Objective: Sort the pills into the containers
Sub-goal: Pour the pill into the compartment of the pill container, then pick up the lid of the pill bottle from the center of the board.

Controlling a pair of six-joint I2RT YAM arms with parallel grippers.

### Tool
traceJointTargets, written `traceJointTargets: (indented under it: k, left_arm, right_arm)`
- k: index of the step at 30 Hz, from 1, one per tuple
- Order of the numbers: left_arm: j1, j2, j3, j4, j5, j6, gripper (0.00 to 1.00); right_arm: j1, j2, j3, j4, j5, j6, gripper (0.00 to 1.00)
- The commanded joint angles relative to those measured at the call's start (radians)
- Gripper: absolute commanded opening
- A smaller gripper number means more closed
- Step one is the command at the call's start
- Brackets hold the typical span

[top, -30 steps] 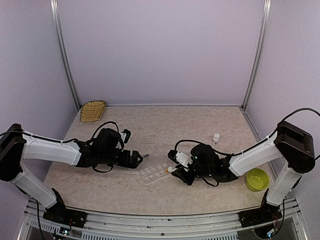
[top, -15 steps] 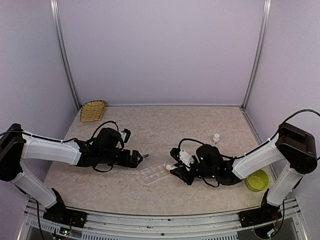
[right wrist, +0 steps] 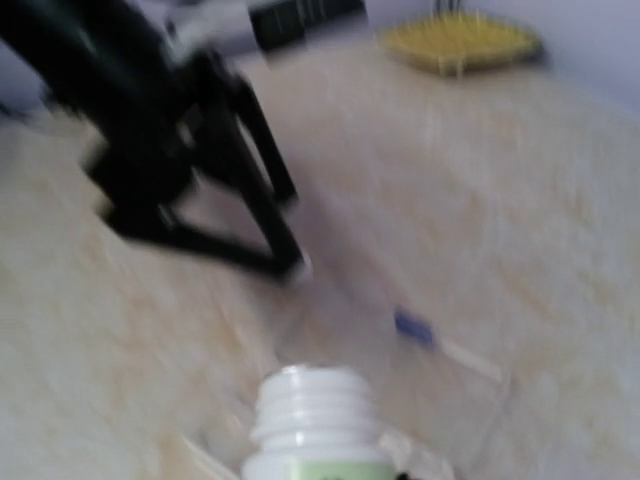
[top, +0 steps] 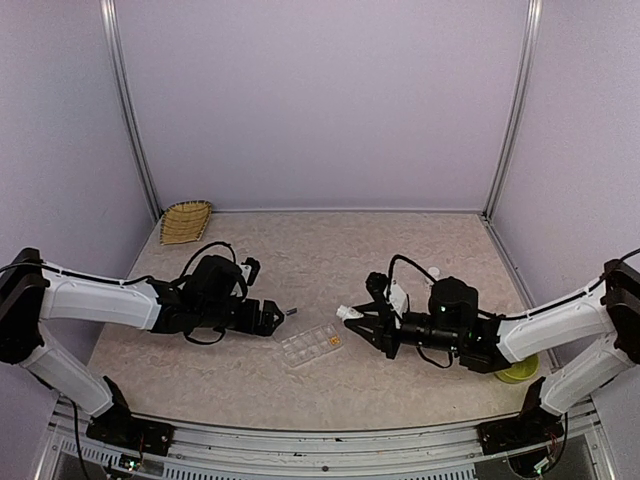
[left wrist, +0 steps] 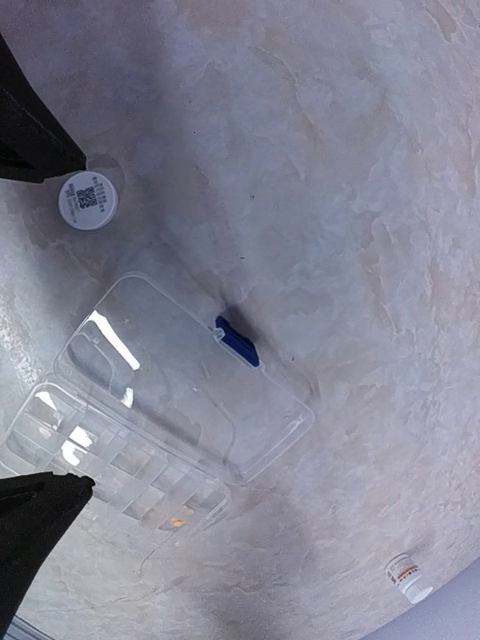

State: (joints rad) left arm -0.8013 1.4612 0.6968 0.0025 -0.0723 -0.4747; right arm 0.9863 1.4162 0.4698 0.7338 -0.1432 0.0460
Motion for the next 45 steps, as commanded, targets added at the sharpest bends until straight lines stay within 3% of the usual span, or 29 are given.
traceJointTargets:
  k: [1,13,28,37,45]
  left_arm:
    - [-0.012,-0.029,0.032,-0.026,-0.027,-0.014,0.99]
    - [-0.012,-0.079,0.017,-0.065,-0.068,-0.021,0.99]
    - [0.038,-0.089,-0.008,-0.127,-0.081,-0.022,0.98]
    - [0.06,-0.003,0.014,-0.153,-0.072,-0.004,0.77]
    - [0.06,0.08,0.047,-0.149,-0.084,0.013,0.69]
  right_arm:
    - [0.002,-0.107,-0.032,0.101,-0.076,0.036,0.02]
    - [-0.03,-0.284,-0.097,0.252,-0.262,0.18,0.01]
    - [-0.122,-0.361,-0.182,0.504,-0.512,0.404,0.01]
    - [-0.137,-0.394,-0.198,0.473,-0.538,0.407,0.01]
    - [-0.143,-0.457,-0.198,0.395,-0.535,0.39,0.01]
